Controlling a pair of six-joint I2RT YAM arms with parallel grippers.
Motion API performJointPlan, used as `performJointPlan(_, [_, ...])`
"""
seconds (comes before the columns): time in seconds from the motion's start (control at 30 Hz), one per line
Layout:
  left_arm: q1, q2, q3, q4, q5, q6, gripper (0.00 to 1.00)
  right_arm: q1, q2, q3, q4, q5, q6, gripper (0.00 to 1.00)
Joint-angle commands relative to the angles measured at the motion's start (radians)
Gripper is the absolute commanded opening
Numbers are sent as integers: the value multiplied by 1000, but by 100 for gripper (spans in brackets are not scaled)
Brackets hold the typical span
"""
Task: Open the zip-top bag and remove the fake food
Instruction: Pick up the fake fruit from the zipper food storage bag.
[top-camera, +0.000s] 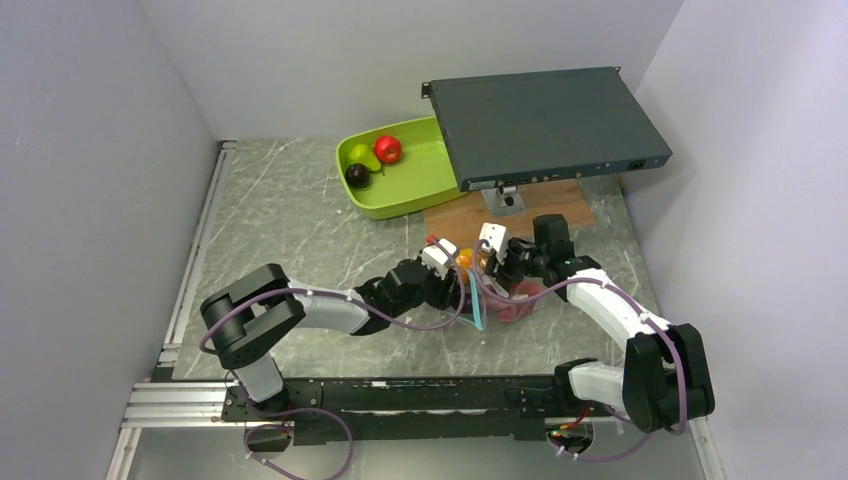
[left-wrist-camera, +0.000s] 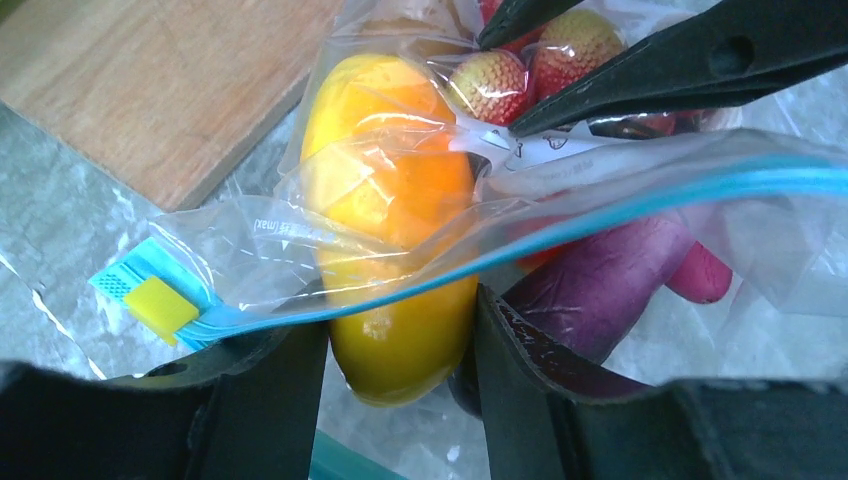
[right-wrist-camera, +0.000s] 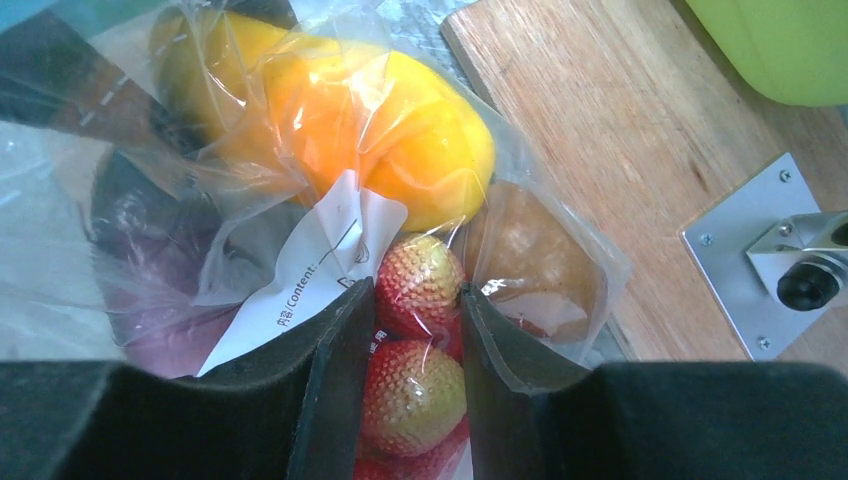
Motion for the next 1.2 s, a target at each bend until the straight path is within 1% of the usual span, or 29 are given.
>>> performJointPlan(0.0, [29, -75, -34, -3, 98, -41, 2, -9, -13, 16, -61, -40, -43, 39])
performJointPlan(0.17, [84, -110, -65, 4, 210, -113, 2, -7, -23, 15, -115, -112, -97, 40])
performJointPlan(0.37, [112, -133, -54, -83, 315, -148, 2, -3, -24, 9, -131, -120, -124, 40])
performJointPlan(0.63, [115, -187, -50, -214, 364, -153, 2, 7, -21, 7, -131, -115, -131, 41])
performJointPlan(0.87, [132, -204, 3, -304, 425, -196, 2, 17, -21, 5, -139, -116, -143, 41])
performJointPlan(1.17, [167, -251, 10, -374, 491, -216, 3, 23, -19, 2, -152, -114, -167, 42])
